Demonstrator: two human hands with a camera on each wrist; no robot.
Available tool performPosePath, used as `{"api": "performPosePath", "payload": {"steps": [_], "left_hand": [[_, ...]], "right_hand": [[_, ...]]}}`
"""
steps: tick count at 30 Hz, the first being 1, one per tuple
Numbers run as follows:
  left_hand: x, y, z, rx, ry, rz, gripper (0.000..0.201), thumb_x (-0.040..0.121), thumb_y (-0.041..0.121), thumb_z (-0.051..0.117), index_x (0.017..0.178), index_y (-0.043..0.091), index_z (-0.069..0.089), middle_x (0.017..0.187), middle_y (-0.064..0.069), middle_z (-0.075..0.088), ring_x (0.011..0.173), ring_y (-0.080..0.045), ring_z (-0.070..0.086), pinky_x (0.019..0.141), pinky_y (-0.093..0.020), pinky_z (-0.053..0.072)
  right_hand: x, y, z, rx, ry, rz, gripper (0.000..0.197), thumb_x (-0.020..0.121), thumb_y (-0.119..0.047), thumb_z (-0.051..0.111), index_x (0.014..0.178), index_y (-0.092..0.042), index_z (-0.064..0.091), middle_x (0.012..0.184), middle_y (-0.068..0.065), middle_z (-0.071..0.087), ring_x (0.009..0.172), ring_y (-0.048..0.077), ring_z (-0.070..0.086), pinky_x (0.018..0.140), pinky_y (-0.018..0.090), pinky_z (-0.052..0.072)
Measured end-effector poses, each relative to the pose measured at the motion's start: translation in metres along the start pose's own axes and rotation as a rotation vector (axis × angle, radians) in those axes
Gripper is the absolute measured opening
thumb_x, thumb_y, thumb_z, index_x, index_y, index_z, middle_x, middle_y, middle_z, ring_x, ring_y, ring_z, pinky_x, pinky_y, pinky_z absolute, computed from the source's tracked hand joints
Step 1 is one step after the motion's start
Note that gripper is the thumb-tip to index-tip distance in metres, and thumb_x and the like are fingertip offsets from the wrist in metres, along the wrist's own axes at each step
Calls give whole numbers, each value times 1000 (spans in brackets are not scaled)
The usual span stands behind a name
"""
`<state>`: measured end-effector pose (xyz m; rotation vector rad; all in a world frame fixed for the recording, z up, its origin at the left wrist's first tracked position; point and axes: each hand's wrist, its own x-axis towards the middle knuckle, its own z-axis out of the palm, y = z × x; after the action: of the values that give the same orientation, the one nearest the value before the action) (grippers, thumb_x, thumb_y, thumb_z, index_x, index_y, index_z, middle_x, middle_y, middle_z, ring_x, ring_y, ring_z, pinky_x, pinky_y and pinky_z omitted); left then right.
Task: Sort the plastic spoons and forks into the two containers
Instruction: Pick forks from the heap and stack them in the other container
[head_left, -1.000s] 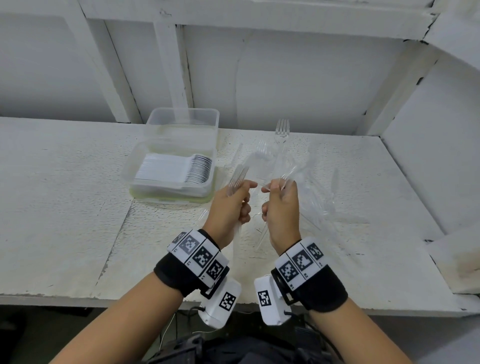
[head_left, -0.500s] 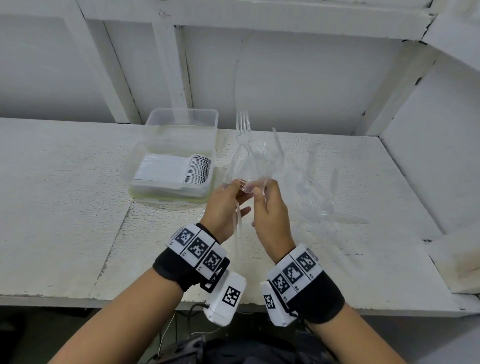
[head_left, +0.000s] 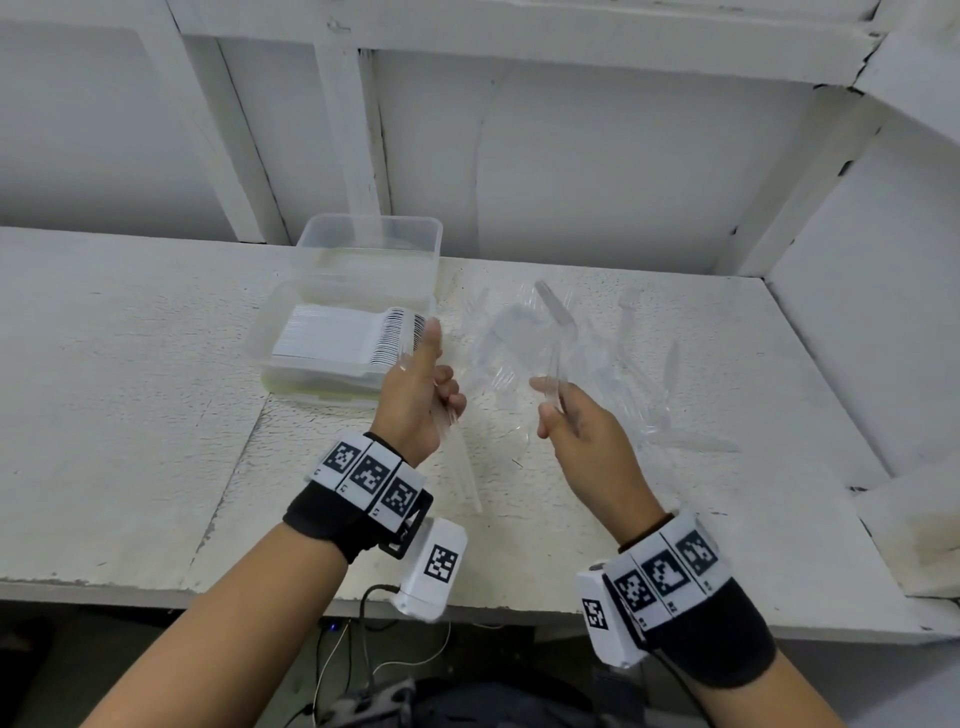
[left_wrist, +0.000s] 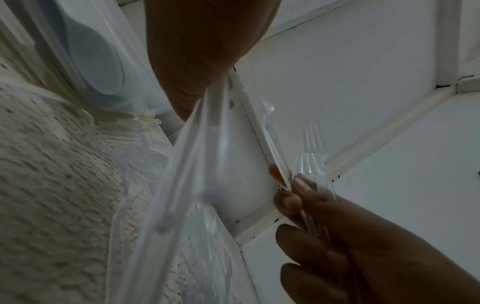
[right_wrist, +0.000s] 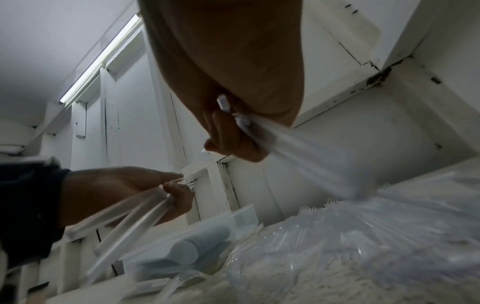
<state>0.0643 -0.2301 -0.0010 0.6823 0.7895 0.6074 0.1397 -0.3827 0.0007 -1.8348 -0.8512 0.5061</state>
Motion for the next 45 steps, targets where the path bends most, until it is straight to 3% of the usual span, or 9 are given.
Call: {"api": "performPosePath", "payload": {"steps": [4,9,15,21,24,28,36,42,45], "left_hand": [[1,-2,3,3,16,31,18,92,12,58,78,12,47,45,5,39,37,-5,40,41,-17,43],[1,-1,1,-15,-48,33,26,98,29,46,90,6,53,69,-6,54,64,-16,60,66,-31,59],[-3,2,6,-7,-55,43,39,92,46,47,93,8,50,73,-6,59,58,-13,65,59,-28,58],[-1,2,5,5,-37,3,13,94,10,52,82,7,51,50,0,51,43,-9,56,54,-24,56],[0,4,1,19,-12,13,14,96,17,49,85,9,51,56,-1,46,41,-9,51,46,-21,50],[-3,1,2,123,-56,28,20,96,27,51,84,12,49,49,3,40,37,-7,40,40,-17,39],[-13,-13,7,139,-268,29,23,95,29,52,100,7,47,97,-24,63,90,-31,67,84,-42,56],[-16,-17,10,109,-304,17,39,97,40,39,99,2,47,69,-3,62,64,-14,64,62,-24,54],[-17,-18,11,129,-315,30,47,96,48,31,86,6,50,66,-4,60,61,-13,62,61,-24,51]], "right_hand": [[-5,2,9,-7,38,-46,33,98,-15,44,129,-21,53,90,-9,62,74,-11,56,66,-3,38],[-7,10,13,-133,64,-158,36,97,-12,45,133,-16,51,116,-4,60,107,3,55,86,0,37],[-8,19,17,-325,-78,-243,38,97,-14,45,134,-19,50,107,6,63,98,17,59,83,30,50],[-5,6,9,-262,-207,-143,34,99,-25,43,132,-24,51,111,-8,55,94,-2,53,77,8,40],[-2,-4,4,-24,-162,-1,26,98,-32,43,122,-31,50,95,-24,50,67,-12,48,52,4,37],[8,-12,6,179,-83,117,19,98,-37,38,109,-22,41,79,-2,42,45,1,32,39,11,28],[21,-12,26,98,14,17,9,97,-18,44,98,-20,52,83,-11,55,70,1,50,63,18,39],[22,-13,37,69,52,-17,13,96,-16,48,97,-18,60,100,0,65,92,12,60,76,22,47],[25,-11,40,2,49,-33,16,95,-16,49,100,-16,64,105,2,62,95,8,56,79,8,42]]}}
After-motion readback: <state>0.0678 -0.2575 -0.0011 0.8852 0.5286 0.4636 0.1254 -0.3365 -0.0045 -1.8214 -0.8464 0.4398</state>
